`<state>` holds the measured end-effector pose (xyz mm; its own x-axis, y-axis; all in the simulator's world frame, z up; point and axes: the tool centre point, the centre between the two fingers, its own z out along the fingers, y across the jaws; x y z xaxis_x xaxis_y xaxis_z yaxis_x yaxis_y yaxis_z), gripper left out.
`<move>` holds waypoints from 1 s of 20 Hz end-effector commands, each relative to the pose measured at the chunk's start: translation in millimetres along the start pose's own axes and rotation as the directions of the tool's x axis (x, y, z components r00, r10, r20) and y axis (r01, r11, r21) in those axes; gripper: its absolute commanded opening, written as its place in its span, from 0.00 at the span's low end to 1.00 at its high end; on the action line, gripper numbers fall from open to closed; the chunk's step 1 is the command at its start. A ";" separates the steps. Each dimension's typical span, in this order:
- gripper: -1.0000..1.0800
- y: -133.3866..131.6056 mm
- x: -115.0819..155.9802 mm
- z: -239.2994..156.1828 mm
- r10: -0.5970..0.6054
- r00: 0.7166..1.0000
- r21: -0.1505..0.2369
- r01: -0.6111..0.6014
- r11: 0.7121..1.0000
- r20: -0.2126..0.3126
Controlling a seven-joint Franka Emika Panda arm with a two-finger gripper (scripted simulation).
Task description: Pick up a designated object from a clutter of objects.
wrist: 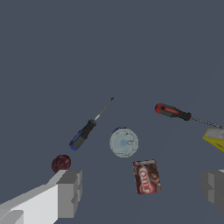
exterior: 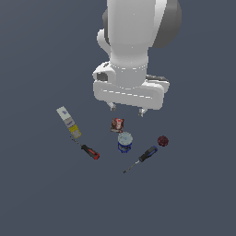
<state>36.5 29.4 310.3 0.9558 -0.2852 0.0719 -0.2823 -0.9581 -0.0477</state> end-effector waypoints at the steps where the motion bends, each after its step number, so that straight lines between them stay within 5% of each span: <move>1: 0.96 -9.2 -1.3 10.5 0.045 0.999 -0.004 -0.045 0.999 0.003; 20: 0.96 -77.3 -22.9 90.6 0.369 0.929 -0.033 -0.369 0.929 0.016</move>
<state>44.2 106.3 228.4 0.8018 -0.5966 0.0355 -0.5954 -0.8025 -0.0385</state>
